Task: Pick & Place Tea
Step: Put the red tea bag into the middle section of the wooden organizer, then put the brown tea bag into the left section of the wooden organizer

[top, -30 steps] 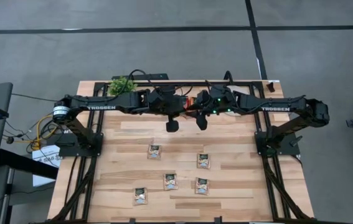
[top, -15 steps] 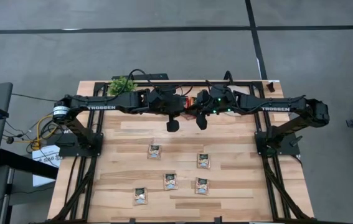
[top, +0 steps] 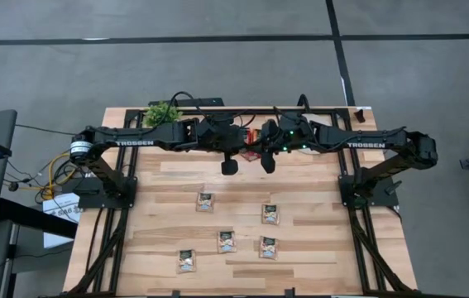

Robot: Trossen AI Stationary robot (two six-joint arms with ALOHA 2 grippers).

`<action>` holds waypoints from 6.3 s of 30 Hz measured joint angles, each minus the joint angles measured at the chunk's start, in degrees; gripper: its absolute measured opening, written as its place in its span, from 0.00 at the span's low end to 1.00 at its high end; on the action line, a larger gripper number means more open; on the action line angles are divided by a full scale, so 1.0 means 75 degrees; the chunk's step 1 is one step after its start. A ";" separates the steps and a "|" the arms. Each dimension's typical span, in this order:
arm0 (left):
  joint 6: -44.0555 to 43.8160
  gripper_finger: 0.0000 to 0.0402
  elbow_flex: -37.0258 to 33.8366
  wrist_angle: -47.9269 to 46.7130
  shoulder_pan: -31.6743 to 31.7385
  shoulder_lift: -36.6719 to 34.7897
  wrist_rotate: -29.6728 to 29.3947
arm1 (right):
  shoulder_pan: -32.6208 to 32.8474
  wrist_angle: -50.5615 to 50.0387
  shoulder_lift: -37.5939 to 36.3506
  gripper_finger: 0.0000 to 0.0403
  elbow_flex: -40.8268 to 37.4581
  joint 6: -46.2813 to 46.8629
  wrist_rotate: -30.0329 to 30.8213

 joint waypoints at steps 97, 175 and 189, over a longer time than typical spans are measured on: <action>-0.0778 0.27 -0.4140 -0.1528 0.0906 -0.2996 -0.0750 | -0.0399 0.3065 0.3468 0.00 0.0431 0.3129 0.4966; -0.3028 0.27 -0.4132 -0.2393 0.0883 -0.2990 0.0659 | 0.2789 -0.5319 0.2639 0.19 0.0632 0.1303 0.0964; -0.2965 0.27 -0.4132 -0.2413 0.0883 -0.2990 0.0653 | 0.3019 -0.5330 0.3223 0.19 0.0629 0.1303 0.0747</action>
